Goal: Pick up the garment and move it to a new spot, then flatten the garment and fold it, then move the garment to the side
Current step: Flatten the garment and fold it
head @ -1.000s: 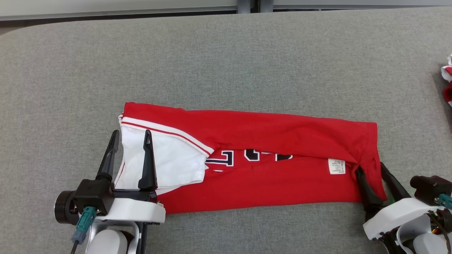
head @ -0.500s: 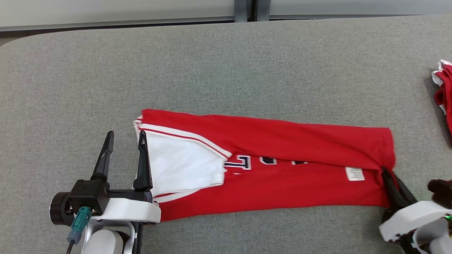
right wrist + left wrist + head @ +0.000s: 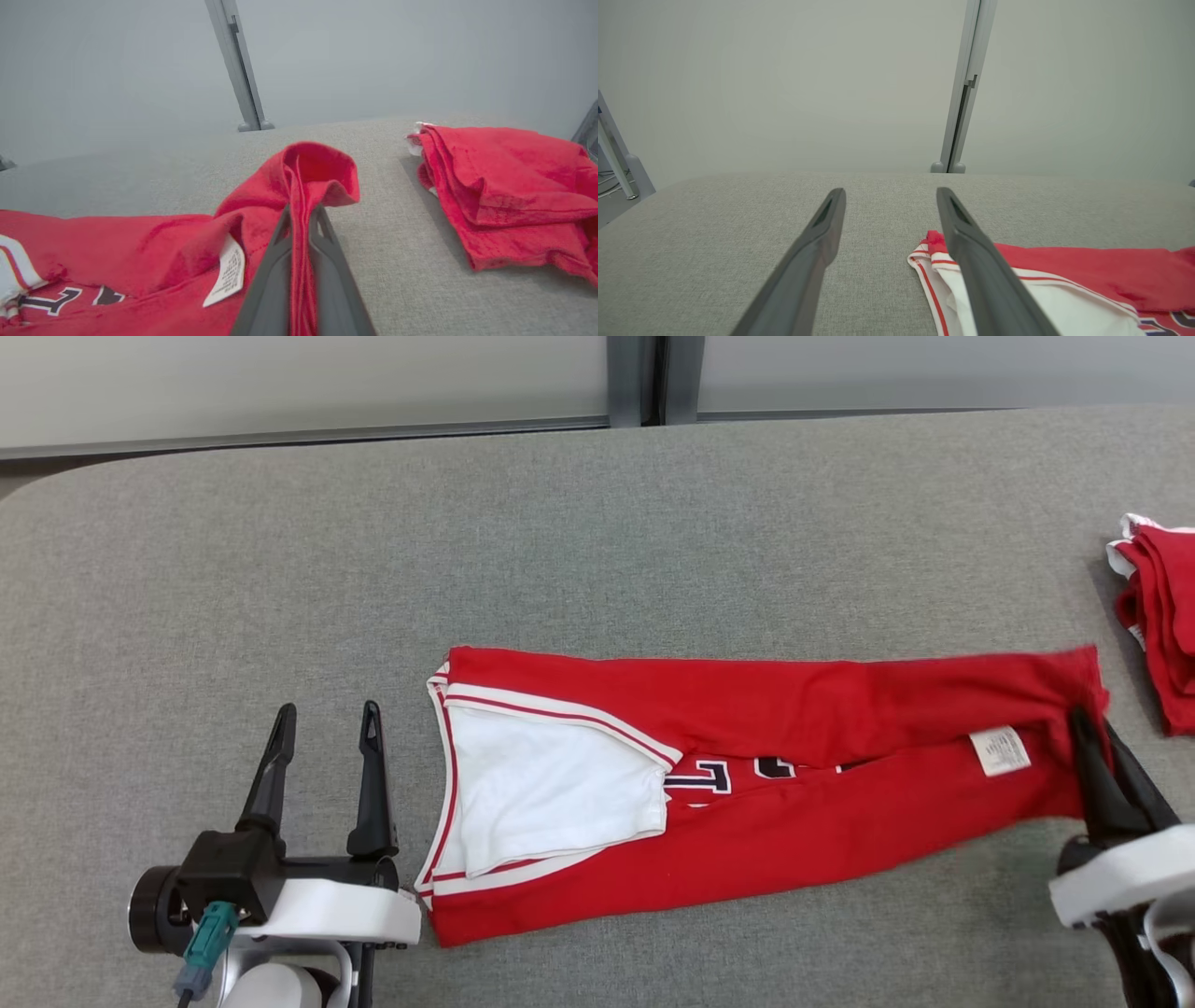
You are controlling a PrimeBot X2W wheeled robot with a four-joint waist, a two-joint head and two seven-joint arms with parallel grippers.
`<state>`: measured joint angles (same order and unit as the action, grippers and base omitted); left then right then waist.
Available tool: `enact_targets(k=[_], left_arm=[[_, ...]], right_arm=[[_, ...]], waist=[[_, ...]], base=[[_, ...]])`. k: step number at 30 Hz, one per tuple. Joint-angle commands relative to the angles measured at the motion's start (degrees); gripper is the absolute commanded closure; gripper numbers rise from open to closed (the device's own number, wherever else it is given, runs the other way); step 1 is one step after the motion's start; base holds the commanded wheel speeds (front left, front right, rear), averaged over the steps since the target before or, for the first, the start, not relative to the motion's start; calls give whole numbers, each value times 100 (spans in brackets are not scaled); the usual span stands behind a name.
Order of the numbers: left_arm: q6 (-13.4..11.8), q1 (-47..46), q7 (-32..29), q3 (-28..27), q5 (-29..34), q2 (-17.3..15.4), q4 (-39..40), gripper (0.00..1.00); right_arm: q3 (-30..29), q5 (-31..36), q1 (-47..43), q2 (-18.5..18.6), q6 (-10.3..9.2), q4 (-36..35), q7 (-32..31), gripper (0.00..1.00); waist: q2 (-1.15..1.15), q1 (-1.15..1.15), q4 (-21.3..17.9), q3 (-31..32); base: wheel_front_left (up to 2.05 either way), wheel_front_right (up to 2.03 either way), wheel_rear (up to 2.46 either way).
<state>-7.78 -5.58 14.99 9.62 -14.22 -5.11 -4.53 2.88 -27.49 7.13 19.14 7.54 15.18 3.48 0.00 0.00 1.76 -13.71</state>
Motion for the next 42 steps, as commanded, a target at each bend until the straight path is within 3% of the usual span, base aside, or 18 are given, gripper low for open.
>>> enact_targets(k=[1, 4, 7, 11, 19, 30, 32, 33, 39, 42], left_arm=[[16, 37, 24, -14, -2, -25, 8, 0], [18, 35, 24, -19, 7, -22, 11, 0], [34, 1, 25, 6, 7, -12, -9, 0], [59, -59, 25, 76, 5, 20, -40, 0], [78, -186, 25, 226, -43, 104, -104, 0], [83, -376, 25, 332, -75, 166, -203, 0], [71, -395, 25, 320, -72, 175, -203, 0], [63, -399, 25, 314, -68, 178, -208, 0], [48, -359, 25, 266, -28, 189, -222, 0], [62, -363, 25, 257, 6, 190, -213, 0]], right_arm=[[50, 117, 98, -39, -10, -292, -61, 100], [335, 352, 176, -146, -9, -1012, -284, 100], [1022, 434, 392, -407, -6, -1690, -662, 100], [1733, 235, 667, -803, -6, -1751, -846, 100], [3083, -239, 1320, -1475, -6, -789, -745, 100], [4077, -1007, 2146, -1612, -6, 956, 83, 100], [4209, -1150, 2293, -1613, -6, 1153, 241, 38], [4292, -1215, 2370, -1615, -6, 1193, 341, 0], [4659, -1447, 2729, -1614, -6, 1104, 910, 0], [4497, -1359, 2829, -1552, -6, 926, 1087, 0]], waist=[[0, 0, -14, 28], [0, 0, -17, 78], [0, 0, 23, 120], [0, 0, 147, 132], [0, 0, 456, -1], [0, 0, 775, -208], [0, 0, 783, -220], [0, 0, 782, -222], [0, 0, 670, -200], [0, 0, 583, -198]], base=[[0, 0, 0], [0, 0, 0], [0, 0, 0], [0, 0, 0], [0, 0, 0], [0, 0, 0], [0, 0, 0], [0, 0, 0], [0, 0, 0], [0, 0, 0]])
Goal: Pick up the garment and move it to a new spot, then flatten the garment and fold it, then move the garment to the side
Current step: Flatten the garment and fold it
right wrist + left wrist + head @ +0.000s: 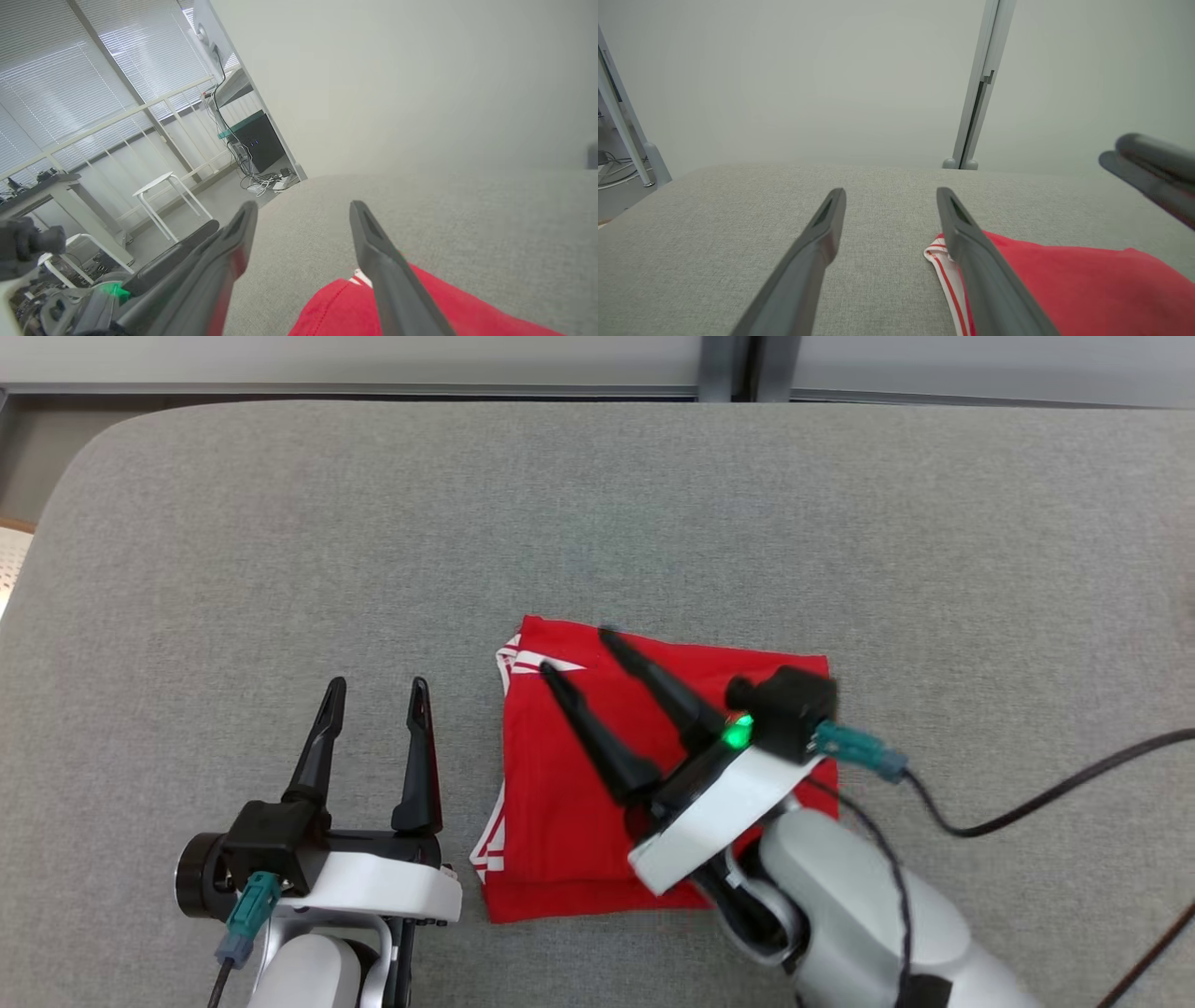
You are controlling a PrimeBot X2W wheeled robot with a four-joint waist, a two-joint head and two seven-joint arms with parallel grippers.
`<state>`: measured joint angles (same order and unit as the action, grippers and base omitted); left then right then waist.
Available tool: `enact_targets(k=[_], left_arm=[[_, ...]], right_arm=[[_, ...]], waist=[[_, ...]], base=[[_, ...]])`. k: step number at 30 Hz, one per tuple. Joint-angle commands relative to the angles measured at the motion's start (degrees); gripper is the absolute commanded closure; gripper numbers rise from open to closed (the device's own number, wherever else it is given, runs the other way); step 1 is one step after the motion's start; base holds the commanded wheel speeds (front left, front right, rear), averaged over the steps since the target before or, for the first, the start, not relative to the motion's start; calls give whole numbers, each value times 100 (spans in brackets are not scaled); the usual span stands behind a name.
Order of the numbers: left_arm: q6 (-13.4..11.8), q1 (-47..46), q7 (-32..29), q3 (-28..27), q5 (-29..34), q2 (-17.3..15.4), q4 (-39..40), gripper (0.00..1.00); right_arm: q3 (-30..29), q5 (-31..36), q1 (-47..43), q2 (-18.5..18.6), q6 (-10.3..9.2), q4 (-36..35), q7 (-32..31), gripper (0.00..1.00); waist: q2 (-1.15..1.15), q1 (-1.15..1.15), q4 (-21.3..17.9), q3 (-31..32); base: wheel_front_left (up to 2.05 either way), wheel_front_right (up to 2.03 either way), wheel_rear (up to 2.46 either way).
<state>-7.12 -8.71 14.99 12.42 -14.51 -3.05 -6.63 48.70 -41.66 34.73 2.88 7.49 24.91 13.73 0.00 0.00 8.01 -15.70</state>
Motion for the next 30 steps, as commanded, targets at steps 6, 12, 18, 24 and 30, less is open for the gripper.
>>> enact_targets(k=[6, 12, 18, 24, 30], left_arm=[[-8, -30, 25, -127, 103, -70, 23, 0], [-10, 74, 25, -273, 71, -168, 32, 0], [25, 245, 24, -370, 6, -293, -15, 0], [51, 410, -68, -373, -28, -411, -50, 0], [48, 757, -201, -356, -69, -511, -67, 0]], right_arm=[[-1381, 461, -255, 600, 0, -605, 146, 0], [-2836, 910, -1124, 1063, 0, -1001, 146, 0], [-3676, 1399, -1999, 1267, 0, -1256, 20, 0], [-3992, 1773, -2602, 1286, 0, -1639, -325, 0], [-4214, 2031, -3205, 1157, 0, -2047, -683, 0]], waist=[[0, 0, -261, 28], [0, 0, -474, 139], [0, 0, -612, 348], [0, 0, -735, 567], [0, 0, -810, 997]], base=[[0, 0, 0], [0, 0, 0], [0, 0, 0], [0, 0, 0], [0, 0, 0]])
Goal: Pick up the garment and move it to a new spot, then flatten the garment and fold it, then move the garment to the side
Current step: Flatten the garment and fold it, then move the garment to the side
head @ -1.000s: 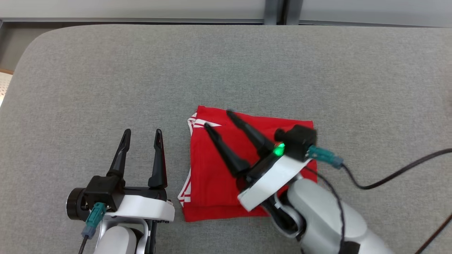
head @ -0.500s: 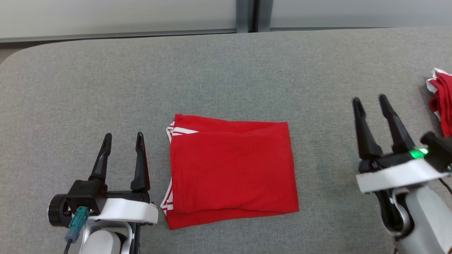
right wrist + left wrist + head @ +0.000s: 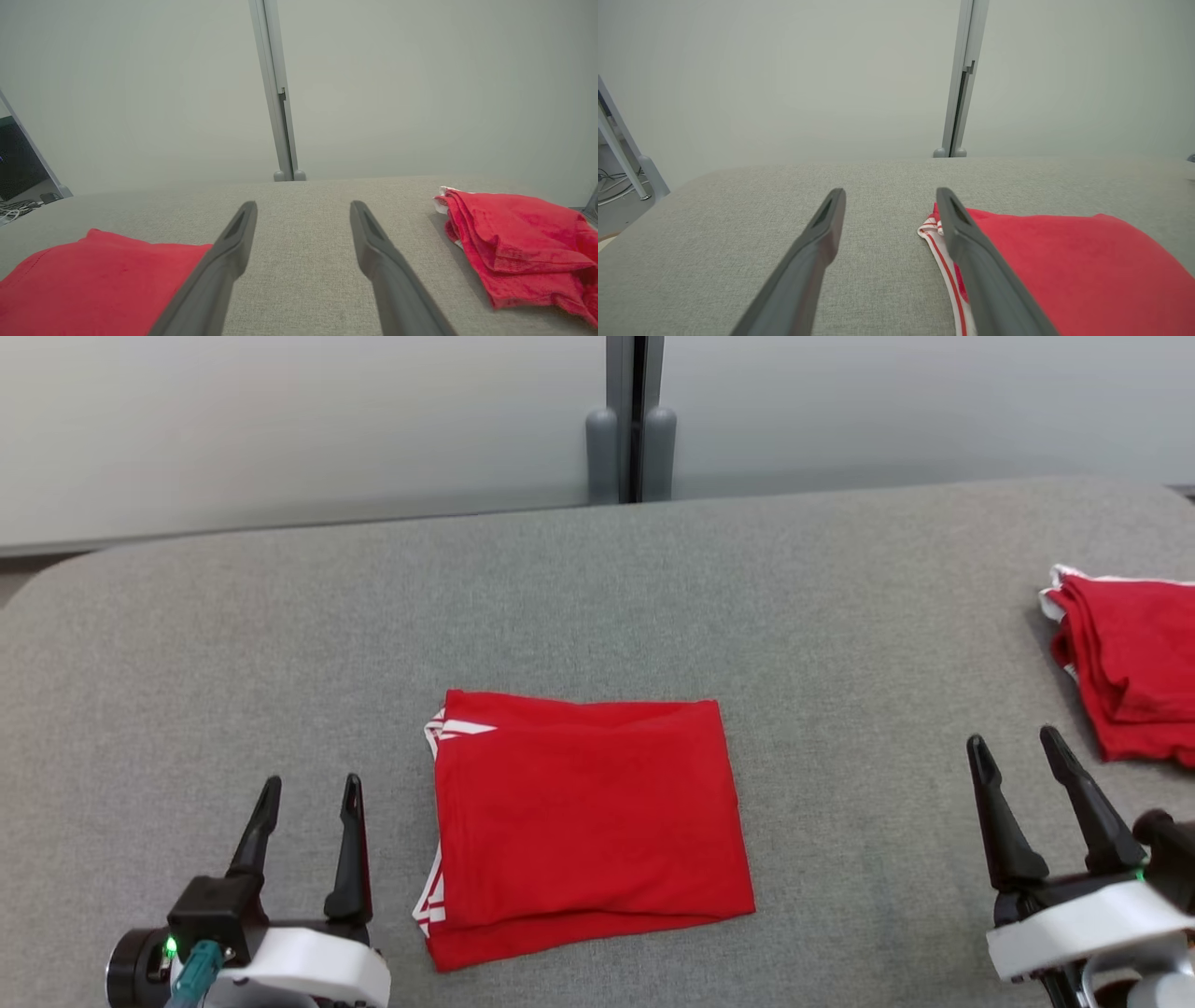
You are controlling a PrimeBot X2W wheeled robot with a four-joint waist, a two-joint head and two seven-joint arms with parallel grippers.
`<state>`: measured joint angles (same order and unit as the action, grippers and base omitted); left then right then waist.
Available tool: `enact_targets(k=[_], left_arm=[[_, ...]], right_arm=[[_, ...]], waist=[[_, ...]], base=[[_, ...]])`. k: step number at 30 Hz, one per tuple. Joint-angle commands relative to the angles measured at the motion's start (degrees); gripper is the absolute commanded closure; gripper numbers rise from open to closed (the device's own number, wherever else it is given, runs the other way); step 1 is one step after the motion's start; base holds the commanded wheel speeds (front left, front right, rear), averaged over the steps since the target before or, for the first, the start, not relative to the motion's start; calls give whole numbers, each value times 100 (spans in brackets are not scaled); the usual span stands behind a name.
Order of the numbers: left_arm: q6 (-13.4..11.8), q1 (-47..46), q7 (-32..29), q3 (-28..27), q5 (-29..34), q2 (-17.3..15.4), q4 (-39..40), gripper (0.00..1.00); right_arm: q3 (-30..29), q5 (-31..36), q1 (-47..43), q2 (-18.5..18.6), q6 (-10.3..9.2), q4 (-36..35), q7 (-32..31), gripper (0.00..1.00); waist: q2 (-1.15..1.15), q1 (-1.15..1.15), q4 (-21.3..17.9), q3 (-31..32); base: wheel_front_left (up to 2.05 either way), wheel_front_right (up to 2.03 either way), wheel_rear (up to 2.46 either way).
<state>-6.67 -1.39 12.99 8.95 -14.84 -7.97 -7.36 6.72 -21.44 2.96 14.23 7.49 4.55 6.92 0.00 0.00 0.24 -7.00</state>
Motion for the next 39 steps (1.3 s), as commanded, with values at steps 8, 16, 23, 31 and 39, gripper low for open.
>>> enact_targets(k=[8, 16, 23, 31, 39], left_arm=[[-58, 465, -213, -6, -59, -167, 143, 0], [-136, 710, -315, -1, -117, -197, 310, 0], [-188, 720, -326, -10, -152, -190, 373, 0], [-210, 699, -338, 16, -201, -189, 359, 0], [-247, 577, -359, 56, -189, -202, 410, 0]], right_arm=[[-243, 269, -626, -122, 0, -418, -429, 0], [-405, 488, -908, -322, 0, -779, -734, 0], [-481, 503, -973, -389, 0, -876, -830, 0], [-514, 475, -966, -425, 0, -853, -852, 0], [-502, 430, -931, -422, 0, -808, -836, 0]], waist=[[0, 0, -33, 570], [0, 0, -37, 713], [0, 0, -10, 720], [0, 0, 9, 741], [0, 0, 67, 717]], base=[[0, 0, 0], [0, 0, 0], [0, 0, 0], [0, 0, 0], [0, 0, 0]])
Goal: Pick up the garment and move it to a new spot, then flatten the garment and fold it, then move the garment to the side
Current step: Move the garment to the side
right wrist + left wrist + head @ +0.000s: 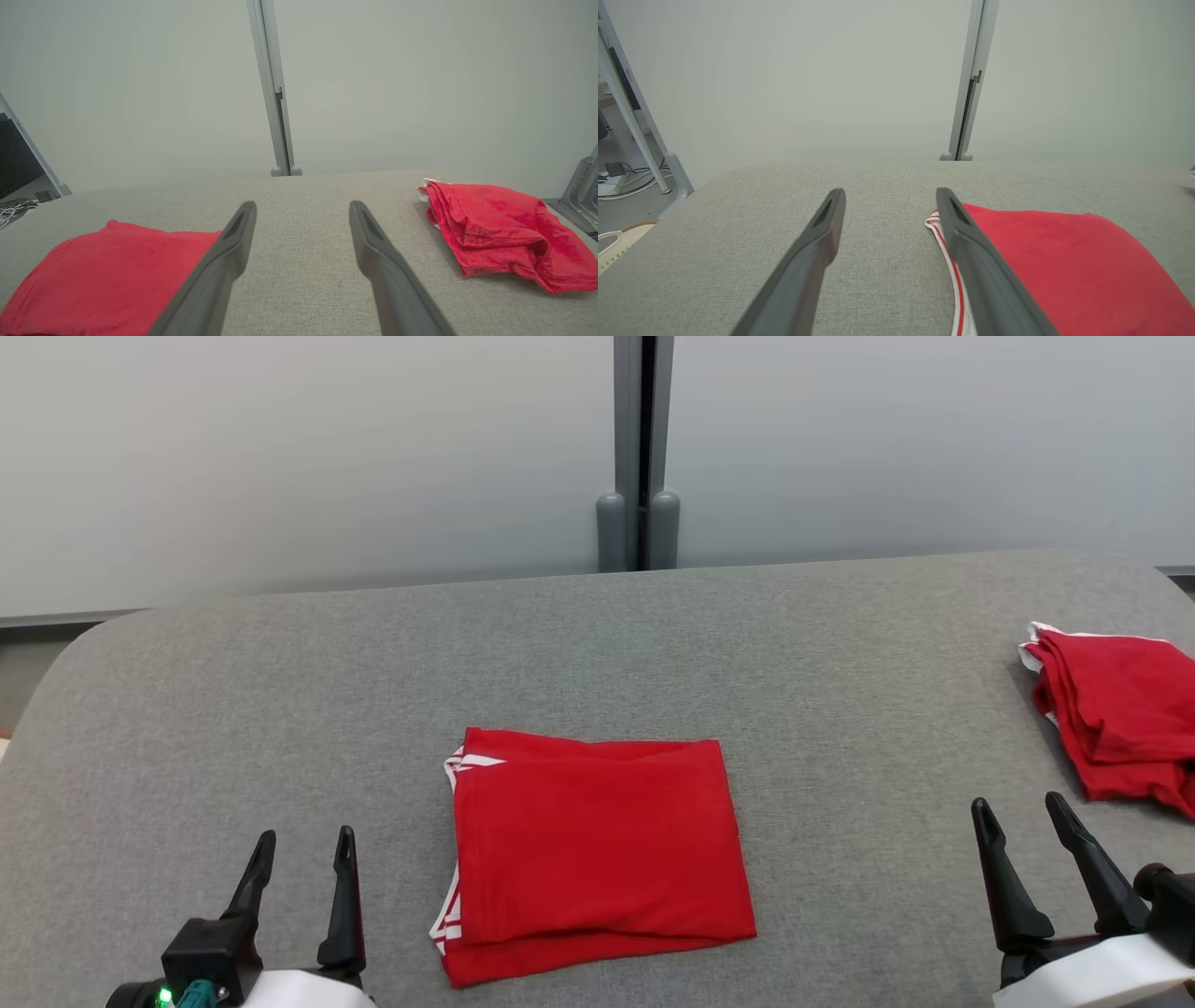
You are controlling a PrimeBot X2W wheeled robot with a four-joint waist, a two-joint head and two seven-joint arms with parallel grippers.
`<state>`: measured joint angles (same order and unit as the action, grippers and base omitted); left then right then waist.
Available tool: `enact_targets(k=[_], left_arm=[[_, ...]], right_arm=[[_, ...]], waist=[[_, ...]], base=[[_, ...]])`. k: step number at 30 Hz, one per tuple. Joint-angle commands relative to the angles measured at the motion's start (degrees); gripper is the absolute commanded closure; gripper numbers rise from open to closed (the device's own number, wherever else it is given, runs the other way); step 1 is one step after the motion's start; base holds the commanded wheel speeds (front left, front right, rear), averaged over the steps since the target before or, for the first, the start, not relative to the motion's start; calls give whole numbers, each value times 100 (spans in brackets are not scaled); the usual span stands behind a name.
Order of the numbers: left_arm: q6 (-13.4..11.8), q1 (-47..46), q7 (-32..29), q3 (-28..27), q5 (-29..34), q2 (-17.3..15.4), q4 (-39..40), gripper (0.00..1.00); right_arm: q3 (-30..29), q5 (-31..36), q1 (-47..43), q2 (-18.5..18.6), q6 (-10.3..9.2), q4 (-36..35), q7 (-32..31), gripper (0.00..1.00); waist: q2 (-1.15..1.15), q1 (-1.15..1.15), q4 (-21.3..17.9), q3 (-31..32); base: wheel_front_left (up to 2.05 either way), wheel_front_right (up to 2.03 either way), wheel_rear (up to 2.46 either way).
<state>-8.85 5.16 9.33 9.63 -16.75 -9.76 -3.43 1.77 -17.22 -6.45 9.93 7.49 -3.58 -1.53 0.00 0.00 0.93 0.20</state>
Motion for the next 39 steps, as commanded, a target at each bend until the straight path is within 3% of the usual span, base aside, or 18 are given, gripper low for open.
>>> enact_targets(k=[1, 10, 19, 25, 26, 27, 29, 35, 39], left_arm=[[-21, -115, 3, -1, -17, -8, 24, 0], [114, -866, 180, 290, 65, 221, 21, 0], [275, -1647, 492, 560, -18, 507, -299, 0], [308, -1873, 579, 670, -40, 597, -487, 0], [305, -1878, 582, 661, -55, 602, -498, 0], [312, -1875, 583, 655, -71, 613, -506, 0], [335, -1871, 589, 643, -77, 626, -498, 0], [355, -1899, 587, 561, 73, 630, -428, 0], [352, -1885, 584, 441, 139, 587, -370, 0]], right_arm=[[-14, -22, 9, 9, 0, 18, -2, 0], [108, -170, 428, 190, 0, 311, 16, 0], [616, -440, 1126, 354, 0, 1457, 65, 0], [948, -818, 1197, 290, 0, 2242, -9, 0], [1010, -897, 1164, 296, 0, 2337, -66, 9], [1071, -964, 1137, 276, 1, 2392, -104, 55], [1166, -1063, 1104, 268, 1, 2461, -157, 100], [1197, -1132, 1242, 431, 0, 2367, -46, 100], [1152, -1103, 1345, 556, -8, 2311, -21, 100]], waist=[[0, 0, 34, -20], [0, 0, 773, -644], [0, 0, 1594, -1314], [0, 0, 1903, -1367], [0, 0, 1921, -1358], [0, 0, 1928, -1352], [0, 0, 1934, -1350], [0, 0, 1816, -1353], [0, 0, 1475, -1329]], base=[[0, 0, 0], [0, 0, 0], [0, 0, 0], [0, 0, 0], [0, 0, 0], [0, 0, 0], [0, 0, 0], [0, 0, 0], [0, 0, 0]])
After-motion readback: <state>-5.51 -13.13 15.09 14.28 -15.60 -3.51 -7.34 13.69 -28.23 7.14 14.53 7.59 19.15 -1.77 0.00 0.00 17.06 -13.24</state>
